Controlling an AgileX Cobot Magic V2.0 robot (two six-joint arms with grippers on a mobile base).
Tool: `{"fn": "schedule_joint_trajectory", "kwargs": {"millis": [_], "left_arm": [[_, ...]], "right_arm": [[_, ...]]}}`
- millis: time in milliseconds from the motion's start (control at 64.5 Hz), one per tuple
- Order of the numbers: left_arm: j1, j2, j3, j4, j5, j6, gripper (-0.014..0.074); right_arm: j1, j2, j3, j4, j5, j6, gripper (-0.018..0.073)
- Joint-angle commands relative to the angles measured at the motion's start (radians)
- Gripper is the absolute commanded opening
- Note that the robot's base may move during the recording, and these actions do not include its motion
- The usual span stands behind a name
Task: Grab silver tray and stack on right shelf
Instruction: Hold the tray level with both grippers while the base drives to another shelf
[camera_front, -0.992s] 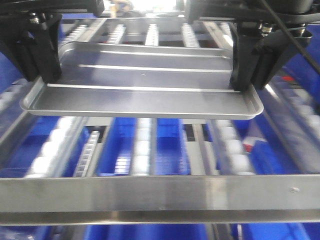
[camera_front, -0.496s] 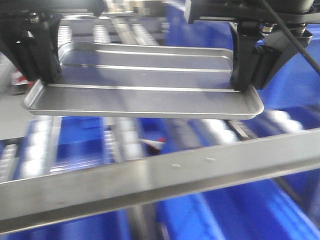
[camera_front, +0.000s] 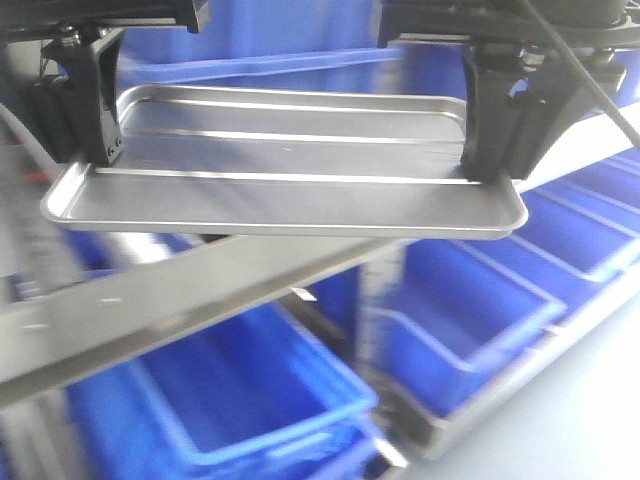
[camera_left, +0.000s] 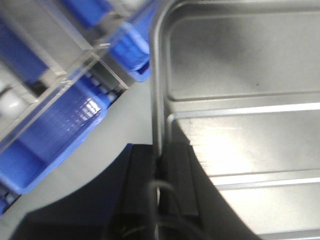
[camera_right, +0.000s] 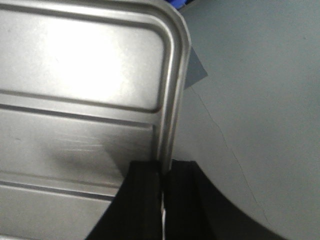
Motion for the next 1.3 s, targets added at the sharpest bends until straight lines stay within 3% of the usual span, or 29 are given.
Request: {"fn": "schedule_joint_trajectory", "kwargs": {"millis": [0,1287], "left_arm": [[-0.016,-0.035,-0.030,0.010,-0.012,0.017,-0.0094],[-0.016,-0.035,-0.030,0.009,-0.012,0.017,-0.0094]], "right_arm": [[0.001,-0.044,-0.028,-0.025,-0.046,-0.022,0.0056],[0.001,-0.044,-0.028,-0.025,-0.044,-0.022,0.0056]]}}
